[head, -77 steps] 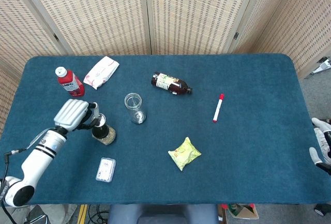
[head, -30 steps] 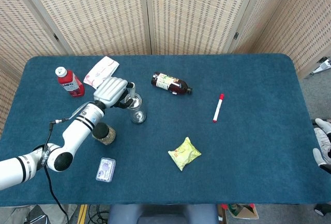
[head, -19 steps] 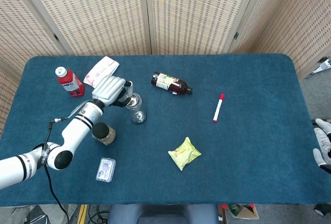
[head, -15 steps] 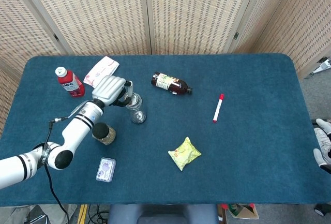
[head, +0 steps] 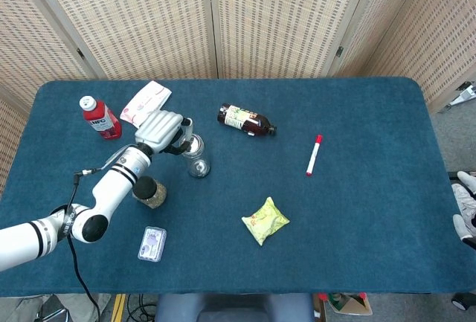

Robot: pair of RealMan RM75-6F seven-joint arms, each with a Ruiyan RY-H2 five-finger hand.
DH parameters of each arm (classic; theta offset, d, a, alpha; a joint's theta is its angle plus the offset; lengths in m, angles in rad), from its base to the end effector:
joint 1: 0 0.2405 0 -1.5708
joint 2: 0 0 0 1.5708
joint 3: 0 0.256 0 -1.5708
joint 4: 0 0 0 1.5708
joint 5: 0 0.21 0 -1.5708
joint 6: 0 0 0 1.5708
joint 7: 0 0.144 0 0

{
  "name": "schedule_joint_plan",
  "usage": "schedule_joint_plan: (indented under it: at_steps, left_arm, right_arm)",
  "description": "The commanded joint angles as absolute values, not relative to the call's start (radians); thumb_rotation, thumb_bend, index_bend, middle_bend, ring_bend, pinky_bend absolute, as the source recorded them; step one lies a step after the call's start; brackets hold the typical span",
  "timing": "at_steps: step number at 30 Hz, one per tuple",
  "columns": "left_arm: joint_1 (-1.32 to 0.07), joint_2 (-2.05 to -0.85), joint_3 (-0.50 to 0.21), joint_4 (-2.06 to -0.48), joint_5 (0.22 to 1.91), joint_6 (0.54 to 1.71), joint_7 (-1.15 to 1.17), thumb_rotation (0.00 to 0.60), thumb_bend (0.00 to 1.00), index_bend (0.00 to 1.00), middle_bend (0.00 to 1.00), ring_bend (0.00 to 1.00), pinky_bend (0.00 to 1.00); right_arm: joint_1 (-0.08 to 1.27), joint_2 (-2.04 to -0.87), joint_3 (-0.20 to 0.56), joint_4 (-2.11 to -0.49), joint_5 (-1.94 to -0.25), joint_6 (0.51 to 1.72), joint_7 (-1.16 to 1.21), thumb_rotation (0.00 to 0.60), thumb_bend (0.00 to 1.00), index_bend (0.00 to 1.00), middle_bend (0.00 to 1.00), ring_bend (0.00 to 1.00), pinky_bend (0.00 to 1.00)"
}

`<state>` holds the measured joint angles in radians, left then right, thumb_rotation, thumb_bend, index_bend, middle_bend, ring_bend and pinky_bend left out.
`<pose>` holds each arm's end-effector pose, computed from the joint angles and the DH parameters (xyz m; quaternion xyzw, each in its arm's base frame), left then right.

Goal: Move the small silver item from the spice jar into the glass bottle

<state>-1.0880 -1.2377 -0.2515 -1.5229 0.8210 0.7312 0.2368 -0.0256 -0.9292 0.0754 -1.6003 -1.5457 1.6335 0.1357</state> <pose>-0.0617 0.4326 0.0800 -0.7475 -0.3659 -0.3813 0.4024 -0.3207 -0.1502 0.2404 0.5712 -0.3329 0.4005 0.6344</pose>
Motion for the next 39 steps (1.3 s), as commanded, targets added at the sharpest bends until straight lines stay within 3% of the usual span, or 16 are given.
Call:
schedule_joint_plan:
  at_steps: [1,9,30,39]
  left_arm:
    - [-1.091,-1.236,-0.247,-1.524,0.814,0.731,0.244,0.600,0.55,0.58,0.89,0.87,1.00]
    - [-1.102,-1.229,-0.234,-1.535,0.793,0.725,0.263,0.600,0.55,0.44,0.89,0.87,1.00]
    - [-1.022,-1.166,-0.214,-1.668,0.925,0.848,0.247,0.600,0.55,0.47,0.90,0.88,1.00]
    - [-1.026,-1.139,-0.189,-1.718,0.908,0.825,0.302,0.600,0.55,0.34,1.00,0.97,1.00]
  right_arm:
    - [-0.026,-0.929,0.076,-1.600,-1.546,1.633,0.137,0.600,0.37,0.16,0.22,0.10,0.21]
    - [-0.027,-0.931,0.077,-1.596,-1.545,1.635,0.140,0.600,0.37,0.16,0.22,0.10,0.21]
    - [-0.024,-0.939,0.079,-1.576,-1.539,1.625,0.155,0.600,0.37,0.16,0.22,0.10,0.21]
    - [-0.026,-0.939,0.079,-1.575,-1.539,1.627,0.155,0.600,0.37,0.16,0.22,0.10,0.21]
